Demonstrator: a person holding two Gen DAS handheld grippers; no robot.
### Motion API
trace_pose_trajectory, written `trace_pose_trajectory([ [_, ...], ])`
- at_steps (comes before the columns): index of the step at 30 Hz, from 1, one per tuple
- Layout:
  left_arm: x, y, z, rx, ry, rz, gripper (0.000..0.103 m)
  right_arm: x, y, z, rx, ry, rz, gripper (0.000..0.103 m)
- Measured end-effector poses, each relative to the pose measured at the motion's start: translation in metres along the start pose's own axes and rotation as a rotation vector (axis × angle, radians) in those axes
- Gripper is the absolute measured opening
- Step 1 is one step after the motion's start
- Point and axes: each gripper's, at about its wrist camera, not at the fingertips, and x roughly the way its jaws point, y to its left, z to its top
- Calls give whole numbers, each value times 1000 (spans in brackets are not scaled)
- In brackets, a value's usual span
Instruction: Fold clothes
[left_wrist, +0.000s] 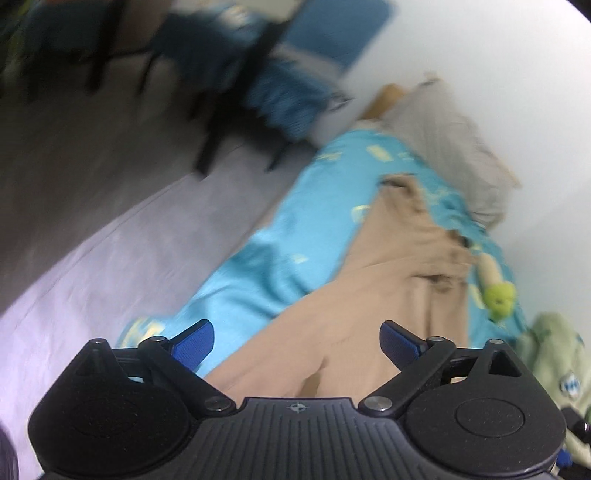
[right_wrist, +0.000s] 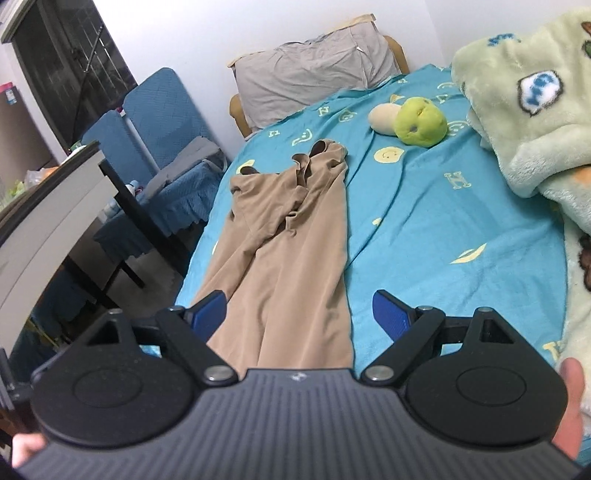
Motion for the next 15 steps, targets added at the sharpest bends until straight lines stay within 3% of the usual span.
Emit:
trace_pose_trajectory([
  [5, 7, 24, 4, -134, 57, 78, 89, 9, -2, -6, 5, 45, 12, 87],
  [11, 23, 44, -1, -259, 238, 134, 72, 20, -11, -6, 64, 90, 41, 88],
  [13, 24, 42, -3, -246, 272, 151, 71, 22, -12, -7, 69, 100, 46, 87],
  [15, 22, 35, -6, -208, 289, 164, 61, 24, -11, -7, 67, 110, 51, 87],
])
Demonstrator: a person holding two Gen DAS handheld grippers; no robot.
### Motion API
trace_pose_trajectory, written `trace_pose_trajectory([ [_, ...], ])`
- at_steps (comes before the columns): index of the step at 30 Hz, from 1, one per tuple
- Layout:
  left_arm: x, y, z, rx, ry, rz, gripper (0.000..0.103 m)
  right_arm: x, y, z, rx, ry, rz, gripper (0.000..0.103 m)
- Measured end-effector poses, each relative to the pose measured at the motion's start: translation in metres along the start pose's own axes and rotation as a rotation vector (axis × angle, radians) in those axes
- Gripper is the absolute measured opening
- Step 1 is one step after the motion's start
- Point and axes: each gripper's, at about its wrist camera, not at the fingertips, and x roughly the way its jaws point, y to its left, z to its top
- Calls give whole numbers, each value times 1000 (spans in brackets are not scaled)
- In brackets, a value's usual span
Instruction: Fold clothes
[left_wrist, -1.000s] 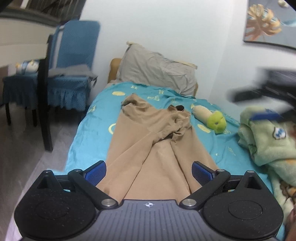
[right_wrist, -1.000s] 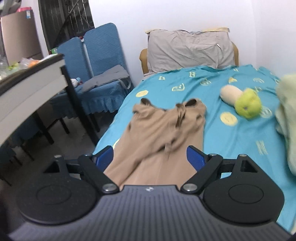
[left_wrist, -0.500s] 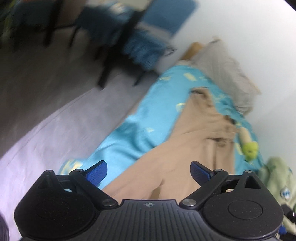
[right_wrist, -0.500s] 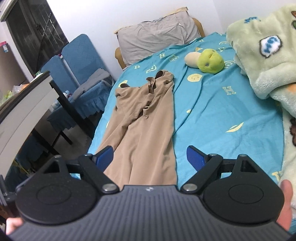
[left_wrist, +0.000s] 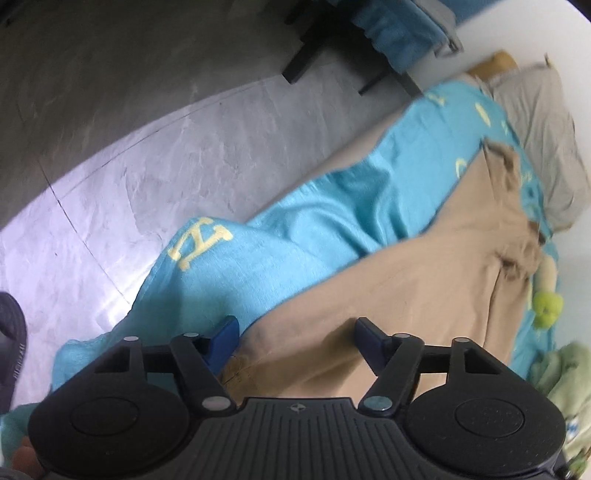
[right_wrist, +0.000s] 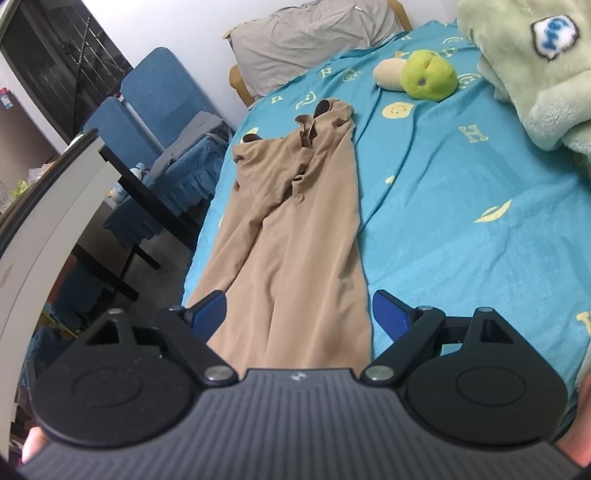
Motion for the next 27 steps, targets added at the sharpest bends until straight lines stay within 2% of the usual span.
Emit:
trace_pose_trajectory([
  [1, -2, -3, -3, 17, -4, 13, 54, 1, 0, 0, -1, 5, 3, 87],
  [3, -6, -9, -7, 56, -20, 30, 23, 2, 0, 0, -1, 13, 6, 87],
  [5, -11, -14, -12, 96, -45, 25, 6, 2, -1, 0, 4, 15, 6, 87],
  [6, -15, -19, -14, 128, -68, 25, 6, 2, -1, 0, 7, 15, 4, 87],
  [9, -35, -41, -28, 308, -160, 31, 5, 0, -5, 0, 23, 19, 2, 87],
  [13, -64, -78, -70, 670, -245, 6, 5, -1, -12, 1, 65, 25, 9, 87],
  [17, -82, -107, -129, 1089, -281, -11, 5, -1, -15, 3, 82, 22, 2, 87],
  [19, -77, -115, -150, 1223, -221, -35, 5, -1, -16, 3, 84, 22, 0, 87],
  [22, -65, -121, -167, 1315, -100, -70, 7, 0, -17, 3, 83, 29, -2, 87],
  [25, -63, -118, -162, 1294, -38, -117, 23, 1, -21, 3, 85, 45, 1, 87],
  [27, -65, -113, -149, 1215, -31, -157, 44, 1, -24, 2, 99, 58, 6, 87],
])
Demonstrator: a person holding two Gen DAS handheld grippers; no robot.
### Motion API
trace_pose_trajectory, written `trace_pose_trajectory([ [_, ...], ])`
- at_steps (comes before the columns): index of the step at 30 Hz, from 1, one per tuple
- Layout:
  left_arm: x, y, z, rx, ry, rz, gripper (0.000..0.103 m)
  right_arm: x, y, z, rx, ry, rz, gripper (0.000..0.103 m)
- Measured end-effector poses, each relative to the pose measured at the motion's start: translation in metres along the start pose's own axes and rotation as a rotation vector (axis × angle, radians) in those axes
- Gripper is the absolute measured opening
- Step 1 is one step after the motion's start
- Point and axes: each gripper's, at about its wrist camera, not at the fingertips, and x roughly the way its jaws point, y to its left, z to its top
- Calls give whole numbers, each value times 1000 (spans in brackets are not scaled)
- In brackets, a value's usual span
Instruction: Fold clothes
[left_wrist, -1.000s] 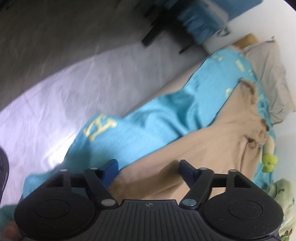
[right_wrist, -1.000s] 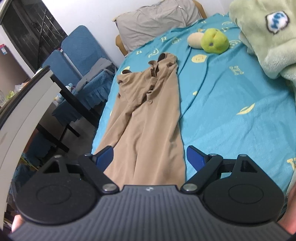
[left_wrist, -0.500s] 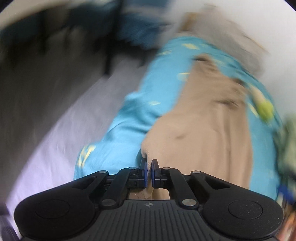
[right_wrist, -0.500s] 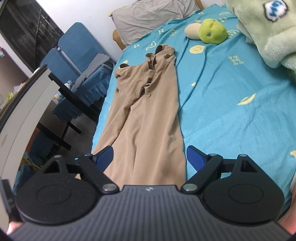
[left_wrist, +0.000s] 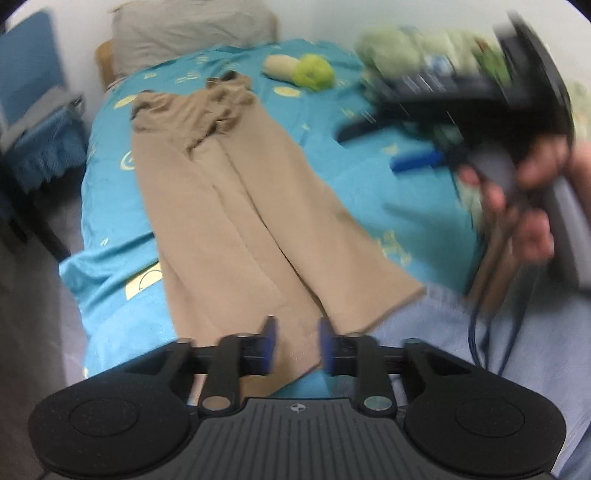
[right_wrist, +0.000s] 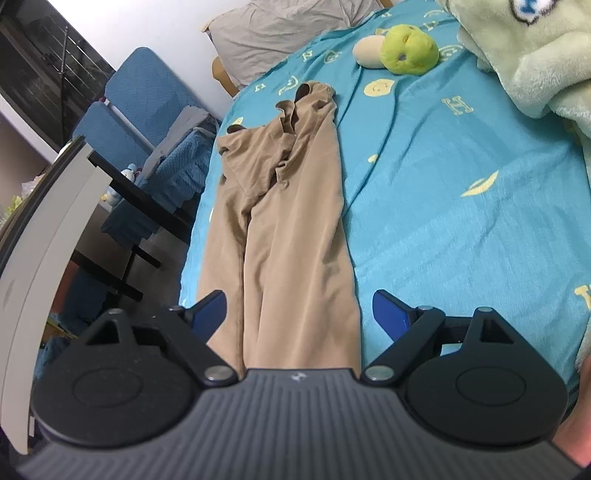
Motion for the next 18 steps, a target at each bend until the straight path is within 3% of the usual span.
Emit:
trace_pose_trajectory([
  [3, 4, 41, -1, -242, -39, -4, 69, 3, -6, -1, 25, 23, 2, 87],
  [5, 14, 70, -2, -420, -45, 2, 75, 8, -10, -3, 37, 47, -10, 87],
  [8, 43, 99, -7, -587, 34, -12, 75, 19, -17, -8, 54, 104, -41, 87],
  [14, 67, 125, -13, -718, 119, -38, 79, 47, -36, -22, 167, 251, -49, 87],
  [15, 69, 127, -14, -728, 126, -50, 84, 51, -37, -24, 178, 274, -37, 89],
  [18, 67, 123, -17, -719, 147, -118, 84, 55, -26, -32, 142, 327, 9, 89],
])
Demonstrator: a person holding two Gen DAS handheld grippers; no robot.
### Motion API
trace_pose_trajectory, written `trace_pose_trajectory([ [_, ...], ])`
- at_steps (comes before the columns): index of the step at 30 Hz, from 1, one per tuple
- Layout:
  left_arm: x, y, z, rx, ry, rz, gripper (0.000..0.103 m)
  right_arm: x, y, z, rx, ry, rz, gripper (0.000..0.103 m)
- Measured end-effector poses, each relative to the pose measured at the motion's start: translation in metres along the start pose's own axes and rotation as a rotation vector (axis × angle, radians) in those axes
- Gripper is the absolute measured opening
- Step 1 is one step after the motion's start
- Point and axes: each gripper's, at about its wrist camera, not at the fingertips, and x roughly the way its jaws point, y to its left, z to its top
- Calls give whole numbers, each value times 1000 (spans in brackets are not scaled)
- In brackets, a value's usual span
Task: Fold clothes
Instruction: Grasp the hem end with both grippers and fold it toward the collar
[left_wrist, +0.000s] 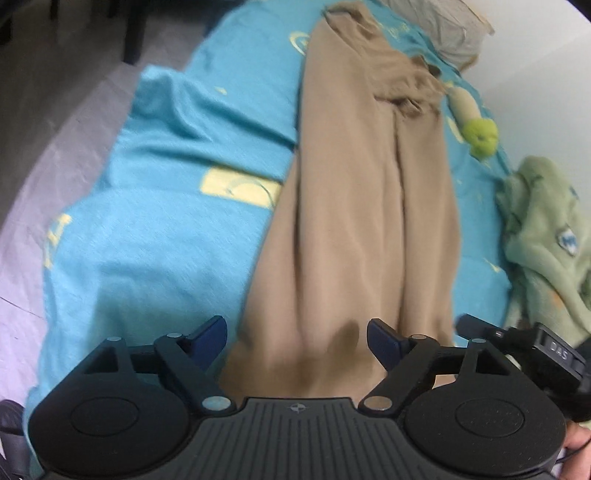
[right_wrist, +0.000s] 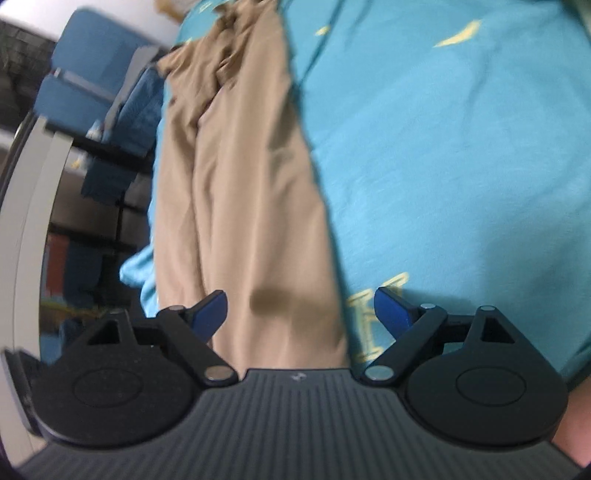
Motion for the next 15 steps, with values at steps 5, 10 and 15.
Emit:
trace_pose_trajectory([
  [5, 5, -18, -17, 100, 50, 38, 56, 9, 14, -19, -67, 111, 9, 75],
  [10, -11, -14, -23, 69, -2, 42, 8, 7, 38, -32, -217, 118, -135, 17],
  [15, -62, -11, -34, 16, -184, -118, 5, -32, 47, -25, -245, 32, -120, 11],
])
